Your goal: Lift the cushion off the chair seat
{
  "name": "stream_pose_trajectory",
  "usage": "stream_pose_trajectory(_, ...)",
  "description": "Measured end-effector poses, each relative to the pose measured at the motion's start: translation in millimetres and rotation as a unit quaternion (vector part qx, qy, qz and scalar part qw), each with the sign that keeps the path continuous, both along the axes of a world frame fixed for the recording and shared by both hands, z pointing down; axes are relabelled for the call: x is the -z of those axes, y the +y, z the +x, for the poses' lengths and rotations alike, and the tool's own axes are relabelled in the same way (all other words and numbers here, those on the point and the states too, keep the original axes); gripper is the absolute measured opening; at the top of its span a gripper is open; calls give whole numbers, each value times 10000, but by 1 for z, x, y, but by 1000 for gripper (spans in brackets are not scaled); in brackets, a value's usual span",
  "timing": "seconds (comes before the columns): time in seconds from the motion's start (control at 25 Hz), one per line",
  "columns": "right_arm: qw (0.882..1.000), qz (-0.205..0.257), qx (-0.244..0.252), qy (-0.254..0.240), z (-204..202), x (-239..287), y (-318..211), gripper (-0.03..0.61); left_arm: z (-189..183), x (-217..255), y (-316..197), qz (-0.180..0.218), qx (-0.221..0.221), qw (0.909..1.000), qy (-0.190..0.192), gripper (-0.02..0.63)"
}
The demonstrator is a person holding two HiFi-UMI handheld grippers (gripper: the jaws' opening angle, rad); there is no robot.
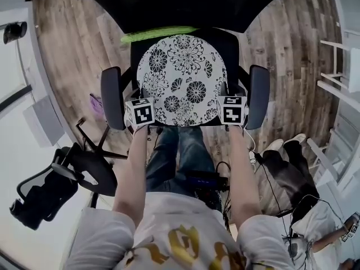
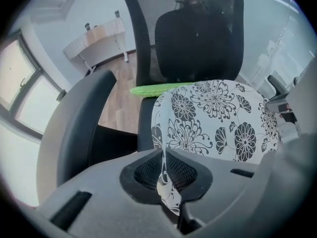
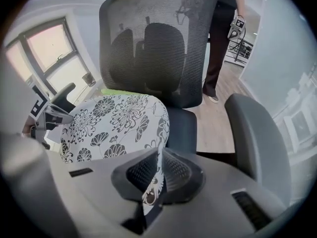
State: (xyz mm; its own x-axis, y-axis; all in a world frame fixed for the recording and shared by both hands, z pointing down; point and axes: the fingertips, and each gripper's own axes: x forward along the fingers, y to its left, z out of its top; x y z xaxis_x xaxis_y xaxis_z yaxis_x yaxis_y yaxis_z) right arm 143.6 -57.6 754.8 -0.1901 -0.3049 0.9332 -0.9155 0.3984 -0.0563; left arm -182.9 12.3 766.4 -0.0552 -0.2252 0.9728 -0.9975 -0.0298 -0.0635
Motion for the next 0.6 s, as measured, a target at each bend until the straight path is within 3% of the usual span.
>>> stream_pose_trajectory(0.32,9996,59,-281,-4,8,33,18,23,13,35,-6,165,-438,9988,107,18)
stream_pose_trajectory(0.6,9985,300,-456,-1,14,70,25,23,17,73,-13,468,-531,9971,273,18)
